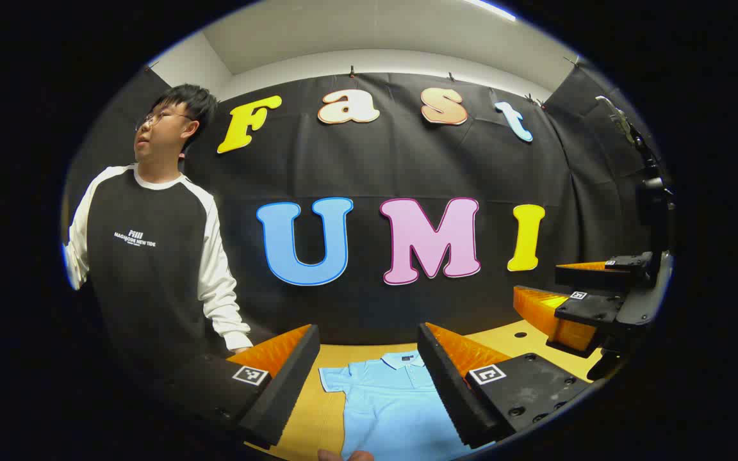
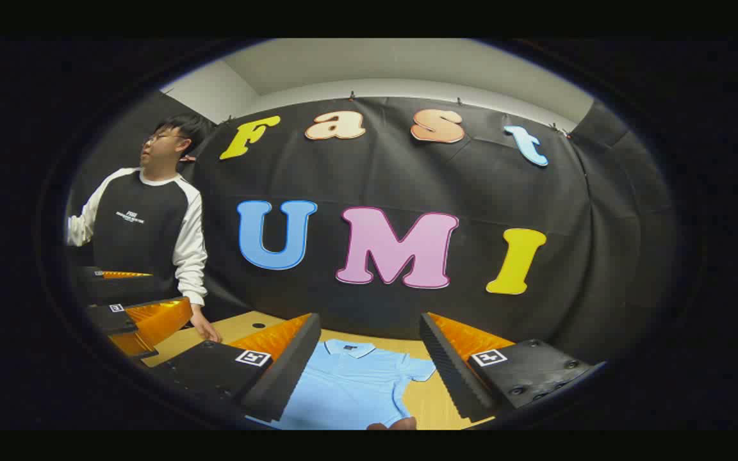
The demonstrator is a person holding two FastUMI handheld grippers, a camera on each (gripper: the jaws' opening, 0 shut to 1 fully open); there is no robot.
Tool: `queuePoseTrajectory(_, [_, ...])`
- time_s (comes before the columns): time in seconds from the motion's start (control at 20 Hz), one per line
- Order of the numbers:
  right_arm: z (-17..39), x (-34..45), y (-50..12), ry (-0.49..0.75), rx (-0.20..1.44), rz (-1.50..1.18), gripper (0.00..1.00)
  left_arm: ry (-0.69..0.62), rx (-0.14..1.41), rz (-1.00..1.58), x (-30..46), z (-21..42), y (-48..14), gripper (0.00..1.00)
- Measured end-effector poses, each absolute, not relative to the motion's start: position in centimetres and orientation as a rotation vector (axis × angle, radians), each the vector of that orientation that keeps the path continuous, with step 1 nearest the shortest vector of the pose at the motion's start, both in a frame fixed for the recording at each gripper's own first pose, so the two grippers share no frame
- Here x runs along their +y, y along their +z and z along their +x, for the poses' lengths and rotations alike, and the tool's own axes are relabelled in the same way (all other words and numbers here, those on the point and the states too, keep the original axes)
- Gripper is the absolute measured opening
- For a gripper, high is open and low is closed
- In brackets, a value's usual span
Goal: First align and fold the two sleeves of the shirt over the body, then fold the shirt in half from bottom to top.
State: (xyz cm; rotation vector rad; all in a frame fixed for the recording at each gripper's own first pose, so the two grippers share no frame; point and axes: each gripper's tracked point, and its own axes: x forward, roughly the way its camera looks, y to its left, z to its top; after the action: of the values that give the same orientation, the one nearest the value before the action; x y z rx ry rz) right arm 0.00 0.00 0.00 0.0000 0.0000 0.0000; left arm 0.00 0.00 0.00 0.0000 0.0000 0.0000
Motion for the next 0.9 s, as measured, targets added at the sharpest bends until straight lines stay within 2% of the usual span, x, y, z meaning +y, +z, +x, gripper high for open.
queuePoseTrajectory(0.9, [1.3, -1.2, -1.2, -0.026, 0.021, 0.000, 0.97, 0.002, 0.021, 0.013, 0.7, 1.0, -1.0, 0.98])
